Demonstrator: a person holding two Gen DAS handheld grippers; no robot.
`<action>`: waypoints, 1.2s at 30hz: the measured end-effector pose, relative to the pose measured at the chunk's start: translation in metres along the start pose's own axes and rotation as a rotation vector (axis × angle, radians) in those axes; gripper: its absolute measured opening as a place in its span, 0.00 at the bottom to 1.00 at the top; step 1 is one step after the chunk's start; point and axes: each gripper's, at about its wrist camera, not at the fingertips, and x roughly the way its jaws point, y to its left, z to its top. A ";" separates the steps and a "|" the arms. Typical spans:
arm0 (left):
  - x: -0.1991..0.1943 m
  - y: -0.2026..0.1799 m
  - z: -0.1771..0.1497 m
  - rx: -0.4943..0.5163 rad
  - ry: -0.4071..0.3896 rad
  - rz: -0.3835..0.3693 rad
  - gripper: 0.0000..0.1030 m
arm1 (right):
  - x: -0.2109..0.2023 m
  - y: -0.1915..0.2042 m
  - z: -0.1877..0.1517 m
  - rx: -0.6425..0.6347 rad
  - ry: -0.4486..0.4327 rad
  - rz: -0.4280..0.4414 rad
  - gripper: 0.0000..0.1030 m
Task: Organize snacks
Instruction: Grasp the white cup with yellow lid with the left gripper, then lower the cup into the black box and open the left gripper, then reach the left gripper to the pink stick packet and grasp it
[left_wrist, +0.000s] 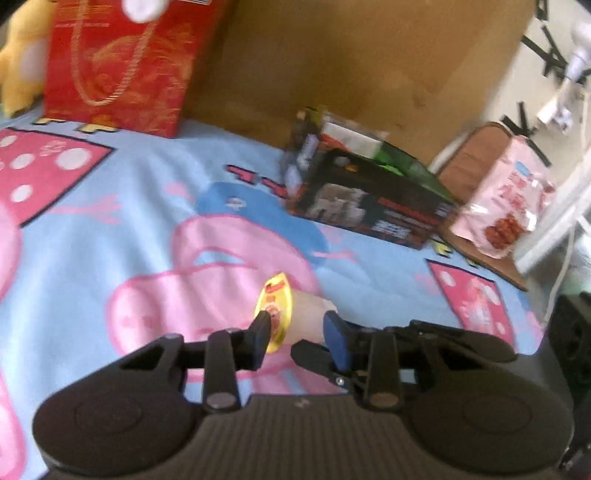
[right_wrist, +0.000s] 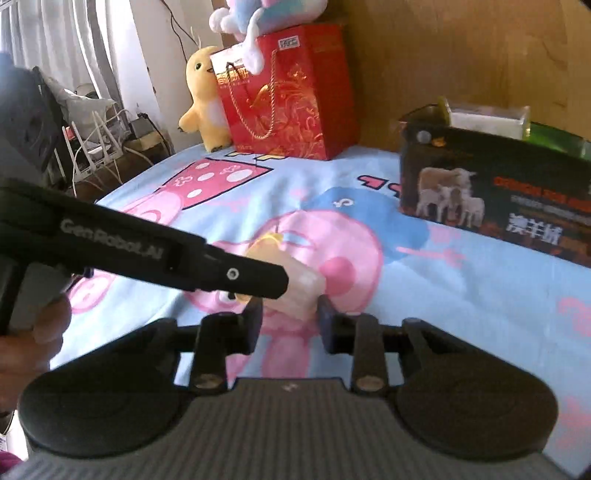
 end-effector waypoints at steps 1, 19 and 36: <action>0.003 -0.005 0.001 0.010 0.005 -0.009 0.30 | -0.007 -0.003 -0.002 0.011 -0.012 -0.011 0.31; 0.059 -0.122 0.115 0.229 -0.149 -0.138 0.44 | -0.049 -0.060 0.057 -0.054 -0.373 -0.433 0.32; 0.095 -0.121 0.038 0.158 0.071 -0.208 0.44 | -0.145 -0.158 -0.042 0.524 -0.297 -0.413 0.41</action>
